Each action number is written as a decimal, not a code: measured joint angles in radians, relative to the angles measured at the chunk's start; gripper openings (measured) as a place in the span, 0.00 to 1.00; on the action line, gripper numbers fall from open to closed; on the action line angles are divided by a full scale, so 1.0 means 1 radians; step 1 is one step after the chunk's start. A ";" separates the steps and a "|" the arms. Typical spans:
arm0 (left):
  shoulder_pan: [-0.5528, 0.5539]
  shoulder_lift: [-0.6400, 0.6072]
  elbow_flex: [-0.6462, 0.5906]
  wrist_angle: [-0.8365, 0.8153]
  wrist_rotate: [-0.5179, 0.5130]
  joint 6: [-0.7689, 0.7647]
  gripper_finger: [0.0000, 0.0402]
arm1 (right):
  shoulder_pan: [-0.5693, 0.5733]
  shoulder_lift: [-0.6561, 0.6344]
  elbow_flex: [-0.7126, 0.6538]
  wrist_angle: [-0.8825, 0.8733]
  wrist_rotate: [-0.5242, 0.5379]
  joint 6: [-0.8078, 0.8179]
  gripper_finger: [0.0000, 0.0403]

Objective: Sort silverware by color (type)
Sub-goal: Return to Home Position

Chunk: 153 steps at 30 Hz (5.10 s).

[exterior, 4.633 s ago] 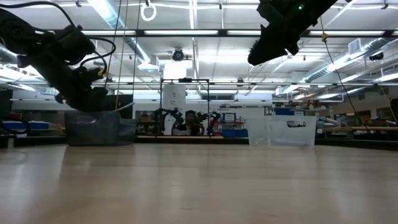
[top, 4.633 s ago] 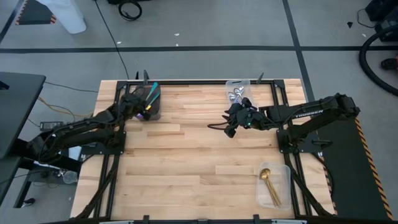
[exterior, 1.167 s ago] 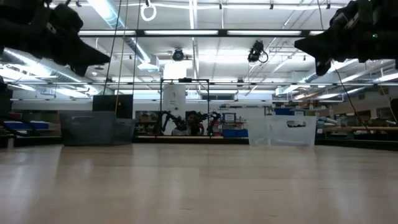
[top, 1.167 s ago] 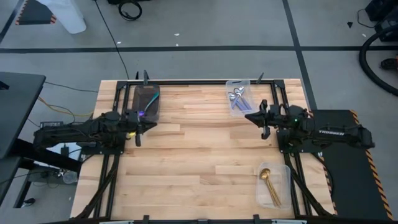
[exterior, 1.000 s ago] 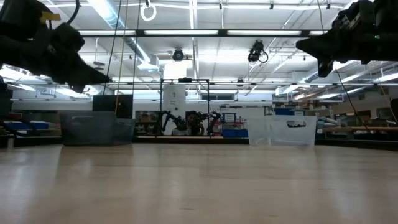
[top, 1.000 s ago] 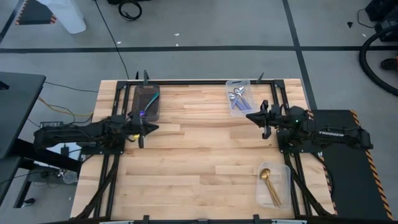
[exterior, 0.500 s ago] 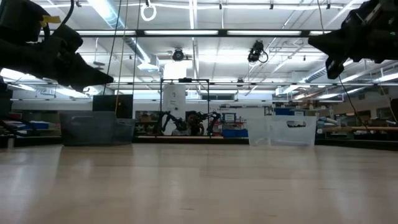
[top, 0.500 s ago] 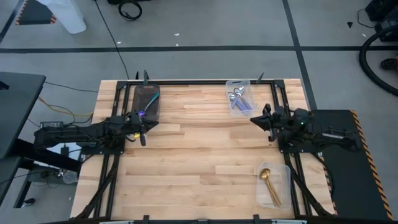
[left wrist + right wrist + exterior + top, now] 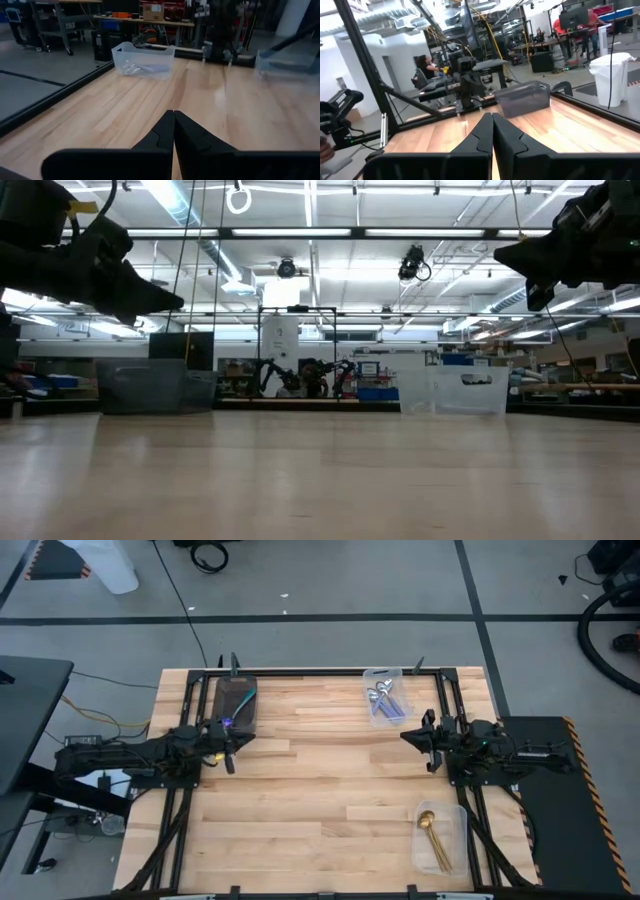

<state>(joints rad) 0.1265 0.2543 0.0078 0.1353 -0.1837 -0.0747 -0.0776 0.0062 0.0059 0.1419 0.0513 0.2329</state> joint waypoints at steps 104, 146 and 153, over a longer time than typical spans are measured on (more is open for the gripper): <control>0.000 0.001 -0.001 0.070 0.001 -0.169 0.04 | 0.000 0.002 0.000 -0.002 0.000 0.000 0.04; 0.000 0.000 -0.001 0.070 0.000 -0.169 0.04 | 0.000 0.002 0.000 -0.002 0.000 0.000 0.04; 0.000 0.001 -0.002 0.070 0.001 -0.169 0.04 | 0.000 0.002 0.000 -0.002 0.000 0.000 0.04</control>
<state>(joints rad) 0.1268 0.2550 0.0063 0.2053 -0.1832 -0.2440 -0.0779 0.0078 0.0059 0.1402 0.0516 0.2333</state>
